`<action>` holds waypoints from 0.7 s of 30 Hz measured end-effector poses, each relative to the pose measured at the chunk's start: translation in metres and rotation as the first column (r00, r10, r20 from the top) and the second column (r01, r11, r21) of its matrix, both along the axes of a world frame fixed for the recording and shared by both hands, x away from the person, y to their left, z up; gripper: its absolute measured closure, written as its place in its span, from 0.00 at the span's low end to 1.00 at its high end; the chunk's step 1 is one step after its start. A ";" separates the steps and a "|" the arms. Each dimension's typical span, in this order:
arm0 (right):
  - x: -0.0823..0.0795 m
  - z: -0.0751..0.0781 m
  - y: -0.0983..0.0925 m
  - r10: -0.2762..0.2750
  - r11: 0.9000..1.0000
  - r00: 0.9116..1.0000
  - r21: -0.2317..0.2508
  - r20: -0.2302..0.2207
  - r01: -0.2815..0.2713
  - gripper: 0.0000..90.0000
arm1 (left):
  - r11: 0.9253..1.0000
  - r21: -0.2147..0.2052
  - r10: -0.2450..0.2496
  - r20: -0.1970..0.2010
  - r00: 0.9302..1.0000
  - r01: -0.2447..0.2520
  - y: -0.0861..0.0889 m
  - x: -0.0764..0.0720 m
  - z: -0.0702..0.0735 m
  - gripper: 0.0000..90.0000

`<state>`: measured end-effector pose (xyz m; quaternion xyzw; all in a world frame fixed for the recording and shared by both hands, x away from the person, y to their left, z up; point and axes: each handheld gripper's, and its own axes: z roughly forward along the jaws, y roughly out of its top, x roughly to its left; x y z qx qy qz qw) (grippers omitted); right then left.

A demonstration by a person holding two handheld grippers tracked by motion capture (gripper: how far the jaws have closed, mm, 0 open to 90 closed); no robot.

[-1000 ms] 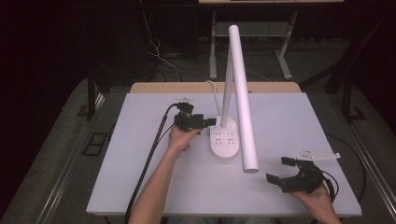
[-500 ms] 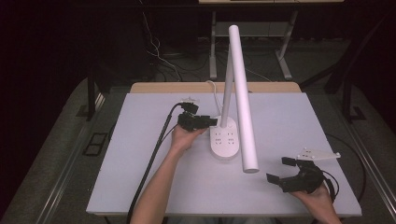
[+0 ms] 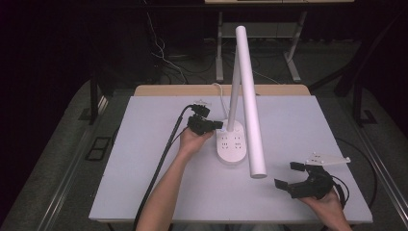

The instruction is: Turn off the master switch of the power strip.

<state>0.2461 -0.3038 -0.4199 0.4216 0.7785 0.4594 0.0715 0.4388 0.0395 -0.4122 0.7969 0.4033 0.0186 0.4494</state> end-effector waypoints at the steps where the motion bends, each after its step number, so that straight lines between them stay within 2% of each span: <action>1: 0.000 0.000 0.000 0.000 1.000 1.000 0.000 0.000 0.000 0.00 | 1.000 0.000 0.003 0.001 1.000 -0.003 -0.001 0.000 -0.001 0.99; 5: 0.000 0.000 0.000 0.002 1.000 1.000 -0.001 0.004 -0.002 0.00 | 1.000 0.025 -0.012 -0.001 1.000 0.012 -0.002 0.001 -0.002 0.99; 6: 0.000 0.000 0.000 0.001 1.000 1.000 0.000 0.001 -0.001 0.00 | 1.000 0.012 0.001 -0.003 1.000 -0.001 -0.004 0.000 -0.003 0.99; 9: 0.000 0.000 0.000 0.002 1.000 1.000 -0.001 0.001 -0.002 0.00 | 1.000 0.029 -0.006 -0.001 1.000 0.006 -0.004 0.002 -0.005 0.99; 15: 0.000 0.000 0.000 0.001 1.000 1.000 0.000 0.002 -0.001 0.00 | 1.000 0.021 0.013 -0.011 1.000 -0.013 -0.007 0.003 -0.009 0.99; 21: 0.000 0.000 -0.001 0.004 1.000 1.000 -0.001 0.006 -0.004 0.00 | 0.999 0.034 0.026 -0.019 0.999 -0.026 -0.008 0.004 -0.012 0.99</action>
